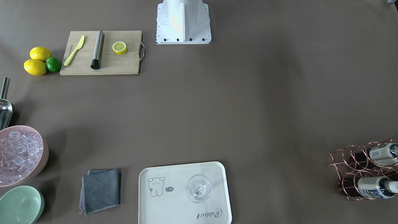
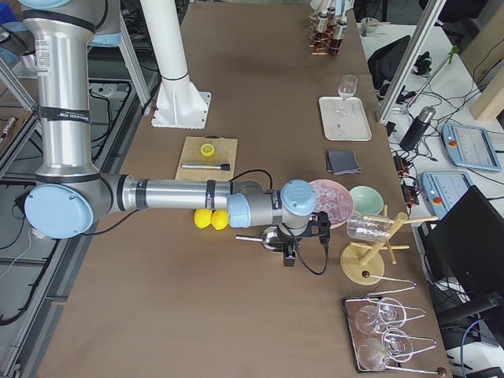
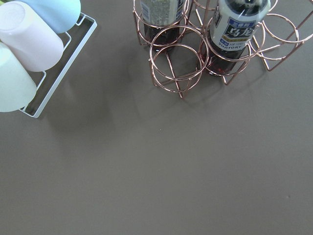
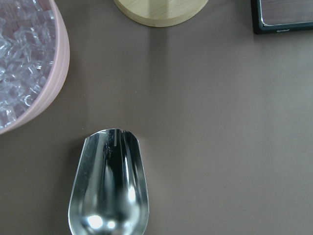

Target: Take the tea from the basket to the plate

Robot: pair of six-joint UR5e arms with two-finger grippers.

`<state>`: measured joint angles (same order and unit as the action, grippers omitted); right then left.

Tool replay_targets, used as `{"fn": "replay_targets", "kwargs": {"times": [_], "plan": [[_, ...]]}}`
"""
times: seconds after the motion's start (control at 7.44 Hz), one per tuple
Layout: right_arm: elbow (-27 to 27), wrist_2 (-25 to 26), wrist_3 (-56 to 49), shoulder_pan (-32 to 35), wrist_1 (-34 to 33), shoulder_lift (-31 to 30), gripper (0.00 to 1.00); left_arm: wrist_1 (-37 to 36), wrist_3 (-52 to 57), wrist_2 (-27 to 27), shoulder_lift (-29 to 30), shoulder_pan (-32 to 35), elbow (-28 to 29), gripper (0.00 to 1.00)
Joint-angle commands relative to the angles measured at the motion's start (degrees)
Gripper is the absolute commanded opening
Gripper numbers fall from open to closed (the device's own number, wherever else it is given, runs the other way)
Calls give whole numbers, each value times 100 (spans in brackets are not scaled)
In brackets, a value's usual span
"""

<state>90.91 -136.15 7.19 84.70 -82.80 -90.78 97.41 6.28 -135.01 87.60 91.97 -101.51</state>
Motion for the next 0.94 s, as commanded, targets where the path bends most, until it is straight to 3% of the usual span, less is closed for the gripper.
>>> {"fn": "replay_targets", "kwargs": {"times": [0.0, 0.27, 0.54, 0.67, 0.81], "plan": [[32, -43, 379, -49, 1, 271, 100, -299, 2362, 10, 1183, 137, 787, 97], [101, -35, 440, -181, -61, 455, 100, -293, 3707, 325, 1827, 120, 844, 97], [146, -17, 713, -286, -52, 552, 100, -276, 4152, 221, 2146, -134, 879, 97], [163, 18, 705, -287, -44, 561, 100, -275, 4275, 221, 2416, -344, 1062, 97], [268, 70, 740, -409, -52, 622, 100, -327, 4650, 229, 2933, -390, 1655, 97]]}}
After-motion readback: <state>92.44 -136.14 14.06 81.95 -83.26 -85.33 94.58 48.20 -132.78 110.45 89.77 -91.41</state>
